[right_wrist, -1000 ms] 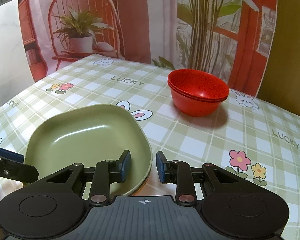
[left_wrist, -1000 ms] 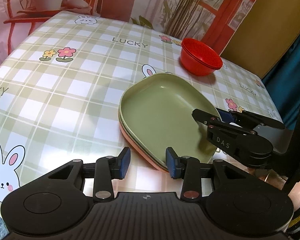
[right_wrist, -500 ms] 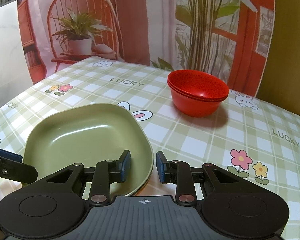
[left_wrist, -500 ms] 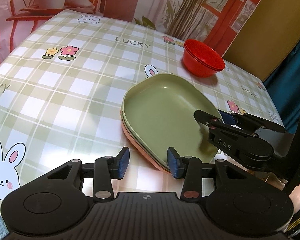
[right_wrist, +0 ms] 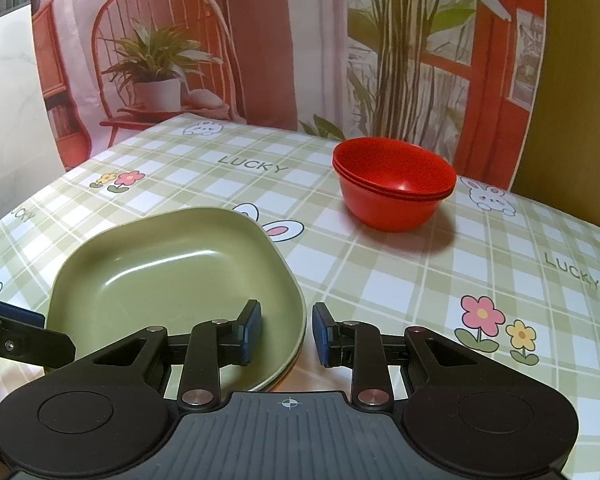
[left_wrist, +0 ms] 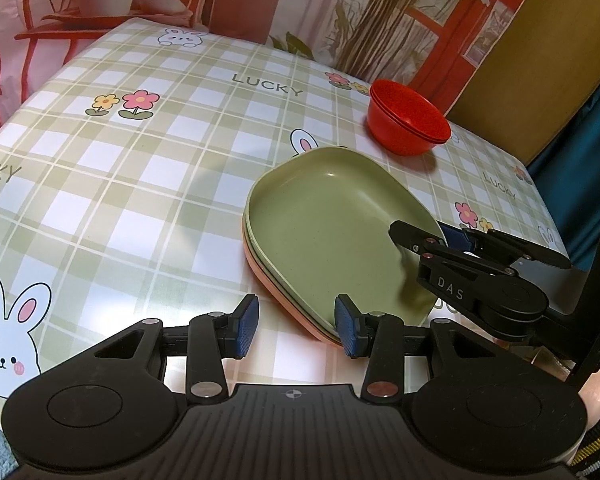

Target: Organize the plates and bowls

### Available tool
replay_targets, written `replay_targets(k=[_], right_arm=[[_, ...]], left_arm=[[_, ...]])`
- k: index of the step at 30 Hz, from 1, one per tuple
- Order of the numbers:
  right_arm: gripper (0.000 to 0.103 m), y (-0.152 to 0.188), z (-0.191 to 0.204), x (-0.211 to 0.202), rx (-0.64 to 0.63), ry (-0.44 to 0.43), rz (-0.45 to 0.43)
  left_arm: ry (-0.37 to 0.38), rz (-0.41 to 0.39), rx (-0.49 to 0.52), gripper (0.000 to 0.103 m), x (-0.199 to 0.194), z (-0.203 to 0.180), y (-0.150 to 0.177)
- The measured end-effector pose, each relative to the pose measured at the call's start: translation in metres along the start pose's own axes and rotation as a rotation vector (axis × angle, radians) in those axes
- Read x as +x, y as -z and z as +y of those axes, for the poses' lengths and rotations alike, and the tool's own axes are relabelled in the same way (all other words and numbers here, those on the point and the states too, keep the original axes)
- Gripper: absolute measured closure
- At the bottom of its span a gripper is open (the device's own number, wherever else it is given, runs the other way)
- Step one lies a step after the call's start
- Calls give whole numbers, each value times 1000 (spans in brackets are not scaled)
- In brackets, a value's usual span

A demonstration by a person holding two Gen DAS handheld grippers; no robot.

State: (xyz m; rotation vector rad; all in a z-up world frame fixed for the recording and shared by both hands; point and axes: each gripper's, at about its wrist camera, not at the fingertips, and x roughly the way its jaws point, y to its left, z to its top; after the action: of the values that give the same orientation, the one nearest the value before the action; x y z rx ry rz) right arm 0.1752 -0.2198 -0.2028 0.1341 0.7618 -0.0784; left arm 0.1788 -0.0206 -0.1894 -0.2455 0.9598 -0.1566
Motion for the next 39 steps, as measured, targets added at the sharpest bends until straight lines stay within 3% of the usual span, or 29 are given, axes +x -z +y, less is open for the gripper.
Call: replay_targets(k=[6, 12, 23, 30, 39], right_arm=[[78, 0, 0, -1, 9, 2, 8], [79, -12, -7, -15, 54, -23, -41], [79, -49, -51, -29, 92, 67, -120], [79, -62, -81, -20, 109, 126, -127], [79, -75, -109, 17, 198, 115, -78]], left_arm=[[-27, -15, 14, 60, -3, -2, -3], [-30, -98, 30, 60, -18, 2, -22], [-29, -257, 125, 60, -34, -17, -93], [29, -250, 175, 60, 3, -41, -134], [101, -170, 186, 60, 81, -64, -171]])
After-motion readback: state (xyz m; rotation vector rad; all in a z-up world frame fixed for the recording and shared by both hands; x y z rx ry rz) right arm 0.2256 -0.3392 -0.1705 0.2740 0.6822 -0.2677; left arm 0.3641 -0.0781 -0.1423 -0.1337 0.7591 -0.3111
